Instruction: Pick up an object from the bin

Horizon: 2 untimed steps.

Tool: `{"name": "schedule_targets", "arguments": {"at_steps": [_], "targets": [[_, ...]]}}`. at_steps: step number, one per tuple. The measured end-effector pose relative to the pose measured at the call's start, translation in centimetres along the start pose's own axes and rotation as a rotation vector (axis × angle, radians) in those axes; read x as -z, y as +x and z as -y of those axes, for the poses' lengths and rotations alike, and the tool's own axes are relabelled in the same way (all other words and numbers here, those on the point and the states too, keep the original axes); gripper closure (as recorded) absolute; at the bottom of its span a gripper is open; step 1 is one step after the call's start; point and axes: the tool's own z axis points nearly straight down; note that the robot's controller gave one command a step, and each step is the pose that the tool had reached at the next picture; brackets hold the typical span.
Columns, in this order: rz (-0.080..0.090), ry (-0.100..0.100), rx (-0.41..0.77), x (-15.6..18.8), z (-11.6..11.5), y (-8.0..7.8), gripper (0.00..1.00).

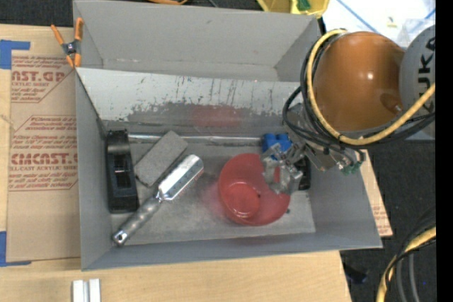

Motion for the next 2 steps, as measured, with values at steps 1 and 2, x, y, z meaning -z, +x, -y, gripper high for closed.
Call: {"name": "schedule_targets", "arguments": {"at_steps": [1, 2], "targets": [[0.002, 0.001, 0.242, -2.7, -1.1, -0.8, 1.00], [0.004, 0.000, 0.245, -4.0, 0.5, -3.6, 1.00]]}}
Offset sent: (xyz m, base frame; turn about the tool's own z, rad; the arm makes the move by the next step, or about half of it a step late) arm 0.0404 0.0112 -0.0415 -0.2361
